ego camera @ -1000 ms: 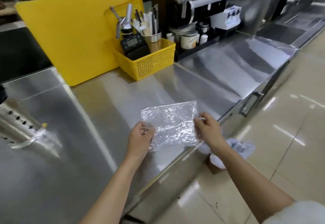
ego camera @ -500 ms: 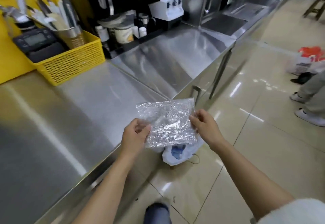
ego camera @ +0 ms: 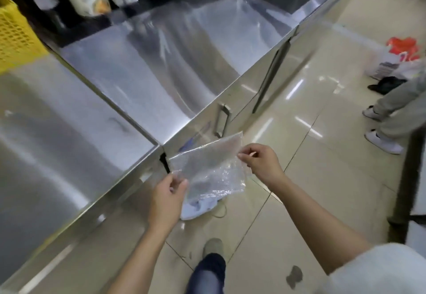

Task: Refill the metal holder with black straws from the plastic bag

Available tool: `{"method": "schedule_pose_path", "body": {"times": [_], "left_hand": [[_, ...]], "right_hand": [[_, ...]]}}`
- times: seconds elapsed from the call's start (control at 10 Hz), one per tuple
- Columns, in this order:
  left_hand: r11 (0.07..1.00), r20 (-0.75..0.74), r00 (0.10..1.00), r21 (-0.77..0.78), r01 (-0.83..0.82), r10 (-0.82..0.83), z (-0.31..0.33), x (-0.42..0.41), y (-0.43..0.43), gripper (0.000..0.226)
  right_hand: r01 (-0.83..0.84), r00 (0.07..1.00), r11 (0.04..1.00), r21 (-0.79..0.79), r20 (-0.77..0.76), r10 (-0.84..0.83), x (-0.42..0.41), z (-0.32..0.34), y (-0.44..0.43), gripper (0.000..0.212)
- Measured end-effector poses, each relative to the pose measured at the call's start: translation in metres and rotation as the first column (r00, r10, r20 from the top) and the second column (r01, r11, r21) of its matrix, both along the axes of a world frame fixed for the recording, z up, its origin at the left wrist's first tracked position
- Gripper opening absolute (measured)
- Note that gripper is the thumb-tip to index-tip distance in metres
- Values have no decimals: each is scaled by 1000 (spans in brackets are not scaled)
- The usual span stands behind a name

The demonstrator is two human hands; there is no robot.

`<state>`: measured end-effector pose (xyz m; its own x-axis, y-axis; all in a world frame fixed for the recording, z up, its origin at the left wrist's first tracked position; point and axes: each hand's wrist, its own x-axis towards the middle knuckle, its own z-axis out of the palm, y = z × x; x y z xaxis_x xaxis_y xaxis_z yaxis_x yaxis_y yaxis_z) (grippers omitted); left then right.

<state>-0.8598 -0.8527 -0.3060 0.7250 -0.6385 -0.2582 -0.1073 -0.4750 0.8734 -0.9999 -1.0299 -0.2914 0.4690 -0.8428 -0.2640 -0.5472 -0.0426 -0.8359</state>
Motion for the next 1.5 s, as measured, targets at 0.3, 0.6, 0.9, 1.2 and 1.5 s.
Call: {"method": "schedule_pose_path", "body": {"times": [0.3,0.6,0.9,1.2,1.5], "left_hand": [[981,-86,988,153,-117,131,-40,-15,-43,5],[967,233,972,252,-46,-14,-139,-25,-75,53],[703,278,823,685,191,-495,-374,-28,-88,56],[222,-73,723,927,304,-687,-514,-5,-113,37],[460,91,769,843,279,-633,-463,1,-142,35]], "right_hand": [[-18,999,994,108,-40,22,-2,-56,-40,10],[-100,992,992,79,-75,106,11,-176,-77,10],[-344,933,924,-169,-171,316,24,-399,-89,13],[-655,582,734,180,-500,642,82,-526,-64,30],[-826,370,558,82,-669,645,76,-489,-55,34]]}}
